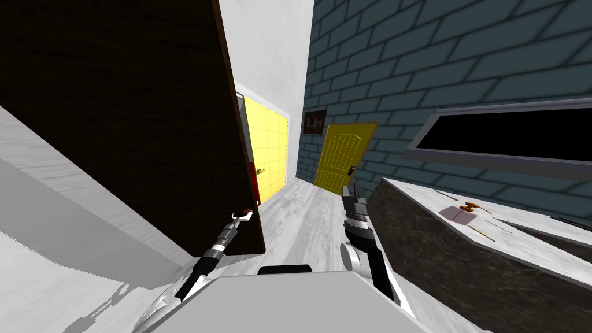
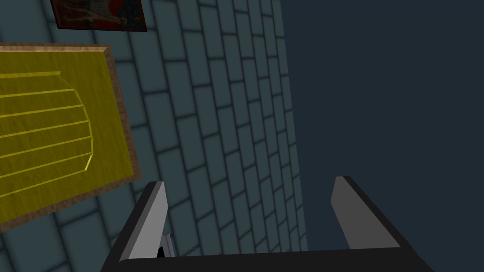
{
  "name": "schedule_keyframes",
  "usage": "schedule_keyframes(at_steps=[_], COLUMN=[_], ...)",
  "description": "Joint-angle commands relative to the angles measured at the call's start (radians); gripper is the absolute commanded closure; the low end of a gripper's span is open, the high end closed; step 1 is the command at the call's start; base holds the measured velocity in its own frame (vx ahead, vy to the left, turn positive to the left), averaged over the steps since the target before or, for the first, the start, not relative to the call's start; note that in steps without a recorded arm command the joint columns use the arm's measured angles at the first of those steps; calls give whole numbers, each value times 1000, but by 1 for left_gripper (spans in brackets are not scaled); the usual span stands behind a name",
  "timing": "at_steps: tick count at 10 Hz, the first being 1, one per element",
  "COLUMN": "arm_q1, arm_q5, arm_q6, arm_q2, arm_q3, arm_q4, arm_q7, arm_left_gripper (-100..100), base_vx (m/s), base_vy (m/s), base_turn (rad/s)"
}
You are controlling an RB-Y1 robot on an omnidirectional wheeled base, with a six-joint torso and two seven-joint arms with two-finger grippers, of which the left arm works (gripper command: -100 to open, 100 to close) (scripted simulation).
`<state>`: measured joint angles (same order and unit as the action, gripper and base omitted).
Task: Pull the door open
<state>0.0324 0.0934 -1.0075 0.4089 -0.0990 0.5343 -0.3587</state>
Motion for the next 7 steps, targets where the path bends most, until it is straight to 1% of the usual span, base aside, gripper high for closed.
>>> schedule_keyframes(at_steps=[1,2,3,4,6,7], arm_q1=[-20,-27,-27,-35,-52,-69], arm_q5=[0,0,0,0,1,1], arm_q6=[-32,-44,-44,-57,-84,-112], arm_q2=[14,19,19,25,37,49], arm_q3=[-5,-7,-7,-9,-14,-19], arm_q4=[-8,-11,-11,-14,-21,-27], arm_q7=[-14,-20,-20,-25,-37,-50], arm_left_gripper=[100,100,100,100,100,100], base_vx=[-95,-165,-101,-67,-90,-157], base_vy=[23,33,13,5,21,64], base_turn=[-191,-184,-29,-54,-120,-207])
